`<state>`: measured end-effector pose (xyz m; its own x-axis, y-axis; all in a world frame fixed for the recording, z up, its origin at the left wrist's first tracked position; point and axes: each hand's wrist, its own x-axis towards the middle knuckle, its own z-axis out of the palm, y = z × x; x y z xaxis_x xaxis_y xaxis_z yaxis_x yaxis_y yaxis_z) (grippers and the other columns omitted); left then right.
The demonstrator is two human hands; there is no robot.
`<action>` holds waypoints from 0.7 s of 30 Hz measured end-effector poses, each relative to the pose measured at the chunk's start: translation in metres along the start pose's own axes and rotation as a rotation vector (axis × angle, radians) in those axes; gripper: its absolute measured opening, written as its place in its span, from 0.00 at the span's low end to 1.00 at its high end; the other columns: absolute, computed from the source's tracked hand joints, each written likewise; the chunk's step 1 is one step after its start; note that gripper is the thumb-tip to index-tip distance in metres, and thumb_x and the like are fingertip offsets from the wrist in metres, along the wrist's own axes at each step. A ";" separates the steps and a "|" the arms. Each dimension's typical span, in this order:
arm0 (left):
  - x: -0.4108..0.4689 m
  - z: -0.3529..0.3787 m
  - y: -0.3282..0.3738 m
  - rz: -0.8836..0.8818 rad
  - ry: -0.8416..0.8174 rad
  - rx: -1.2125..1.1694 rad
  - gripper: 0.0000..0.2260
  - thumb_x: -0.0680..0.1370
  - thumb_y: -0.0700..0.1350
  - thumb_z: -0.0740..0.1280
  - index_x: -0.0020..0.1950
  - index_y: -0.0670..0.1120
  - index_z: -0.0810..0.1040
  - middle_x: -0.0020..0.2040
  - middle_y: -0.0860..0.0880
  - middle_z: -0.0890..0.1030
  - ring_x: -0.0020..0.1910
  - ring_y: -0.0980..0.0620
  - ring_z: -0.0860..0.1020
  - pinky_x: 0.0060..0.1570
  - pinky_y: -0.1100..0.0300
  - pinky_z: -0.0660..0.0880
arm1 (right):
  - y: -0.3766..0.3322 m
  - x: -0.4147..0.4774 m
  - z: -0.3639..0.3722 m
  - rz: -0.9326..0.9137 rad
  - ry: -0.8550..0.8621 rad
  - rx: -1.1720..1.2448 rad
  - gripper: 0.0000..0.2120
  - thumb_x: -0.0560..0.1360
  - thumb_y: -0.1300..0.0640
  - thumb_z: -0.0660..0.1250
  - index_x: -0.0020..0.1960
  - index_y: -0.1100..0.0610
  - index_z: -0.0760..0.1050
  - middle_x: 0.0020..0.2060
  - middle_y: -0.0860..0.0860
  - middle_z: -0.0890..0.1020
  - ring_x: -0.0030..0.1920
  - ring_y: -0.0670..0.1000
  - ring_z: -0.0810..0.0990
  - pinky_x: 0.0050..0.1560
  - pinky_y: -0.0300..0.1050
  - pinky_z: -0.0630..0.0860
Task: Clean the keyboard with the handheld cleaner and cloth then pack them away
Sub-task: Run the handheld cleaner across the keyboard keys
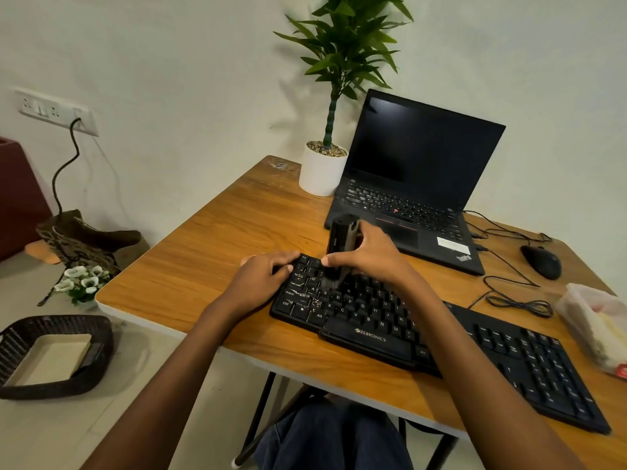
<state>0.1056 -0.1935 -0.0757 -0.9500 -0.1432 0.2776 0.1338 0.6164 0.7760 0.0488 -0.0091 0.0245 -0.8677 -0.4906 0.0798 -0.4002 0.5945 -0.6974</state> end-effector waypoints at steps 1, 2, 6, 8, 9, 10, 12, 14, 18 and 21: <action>0.000 0.000 0.000 0.000 -0.002 -0.005 0.15 0.80 0.42 0.62 0.67 0.48 0.73 0.67 0.51 0.74 0.69 0.54 0.68 0.71 0.46 0.58 | -0.001 0.001 0.000 -0.006 0.045 -0.033 0.25 0.62 0.50 0.77 0.54 0.51 0.69 0.44 0.41 0.74 0.45 0.43 0.74 0.38 0.33 0.68; 0.000 0.000 0.000 0.002 -0.006 -0.004 0.15 0.80 0.42 0.62 0.67 0.48 0.73 0.67 0.51 0.73 0.69 0.54 0.68 0.71 0.45 0.58 | -0.001 0.001 0.002 -0.024 0.078 -0.036 0.26 0.62 0.50 0.77 0.55 0.52 0.70 0.45 0.42 0.75 0.46 0.44 0.74 0.37 0.31 0.66; 0.001 0.000 -0.001 0.010 -0.006 0.000 0.15 0.80 0.42 0.61 0.67 0.49 0.73 0.67 0.51 0.73 0.69 0.54 0.67 0.71 0.44 0.58 | 0.003 -0.005 0.007 -0.057 0.034 0.017 0.27 0.62 0.49 0.77 0.56 0.51 0.70 0.47 0.43 0.76 0.49 0.45 0.75 0.42 0.32 0.70; 0.001 0.001 -0.001 0.005 -0.006 -0.006 0.16 0.80 0.43 0.61 0.67 0.49 0.73 0.67 0.51 0.73 0.69 0.54 0.67 0.71 0.44 0.58 | 0.006 -0.005 -0.005 -0.008 0.022 0.014 0.25 0.62 0.48 0.77 0.53 0.50 0.69 0.44 0.41 0.75 0.47 0.44 0.75 0.40 0.33 0.69; 0.000 0.000 -0.001 -0.003 -0.009 -0.005 0.16 0.80 0.43 0.61 0.67 0.49 0.72 0.68 0.51 0.73 0.69 0.53 0.67 0.71 0.44 0.57 | 0.007 -0.005 -0.009 0.014 0.027 -0.006 0.25 0.62 0.48 0.77 0.52 0.49 0.68 0.42 0.39 0.74 0.45 0.42 0.74 0.39 0.32 0.68; 0.000 0.000 -0.001 -0.008 -0.013 -0.003 0.16 0.80 0.43 0.61 0.68 0.49 0.72 0.68 0.51 0.72 0.70 0.53 0.67 0.71 0.44 0.57 | 0.009 -0.004 -0.011 0.029 0.034 -0.022 0.25 0.61 0.49 0.78 0.52 0.49 0.68 0.41 0.39 0.73 0.43 0.41 0.73 0.38 0.32 0.67; 0.000 0.000 -0.001 -0.009 -0.013 0.000 0.16 0.80 0.43 0.62 0.68 0.49 0.72 0.67 0.50 0.73 0.69 0.53 0.68 0.71 0.44 0.57 | 0.012 -0.002 -0.008 0.028 0.048 0.018 0.25 0.61 0.48 0.78 0.51 0.51 0.70 0.41 0.40 0.76 0.41 0.39 0.74 0.37 0.34 0.69; 0.000 0.000 0.000 -0.010 -0.012 -0.002 0.16 0.80 0.43 0.62 0.68 0.49 0.72 0.67 0.50 0.73 0.69 0.52 0.68 0.71 0.44 0.58 | 0.013 0.000 0.000 0.004 0.083 0.169 0.23 0.62 0.47 0.77 0.52 0.52 0.72 0.42 0.42 0.78 0.42 0.40 0.77 0.40 0.35 0.71; -0.001 0.000 0.000 -0.010 -0.012 0.001 0.16 0.80 0.44 0.62 0.68 0.50 0.72 0.68 0.50 0.73 0.70 0.52 0.67 0.71 0.44 0.57 | 0.013 0.005 0.010 -0.026 0.201 0.377 0.20 0.68 0.47 0.72 0.56 0.49 0.69 0.48 0.45 0.79 0.41 0.40 0.76 0.35 0.30 0.69; -0.001 0.001 -0.001 -0.014 -0.007 -0.024 0.16 0.80 0.44 0.62 0.67 0.50 0.72 0.68 0.51 0.73 0.70 0.53 0.67 0.71 0.43 0.57 | 0.013 0.005 0.013 -0.082 0.157 0.249 0.18 0.70 0.47 0.71 0.55 0.49 0.68 0.47 0.47 0.79 0.36 0.40 0.75 0.32 0.30 0.68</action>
<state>0.1061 -0.1934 -0.0773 -0.9538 -0.1462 0.2625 0.1270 0.5958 0.7931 0.0428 -0.0121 0.0070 -0.8783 -0.4141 0.2389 -0.4032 0.3731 -0.8356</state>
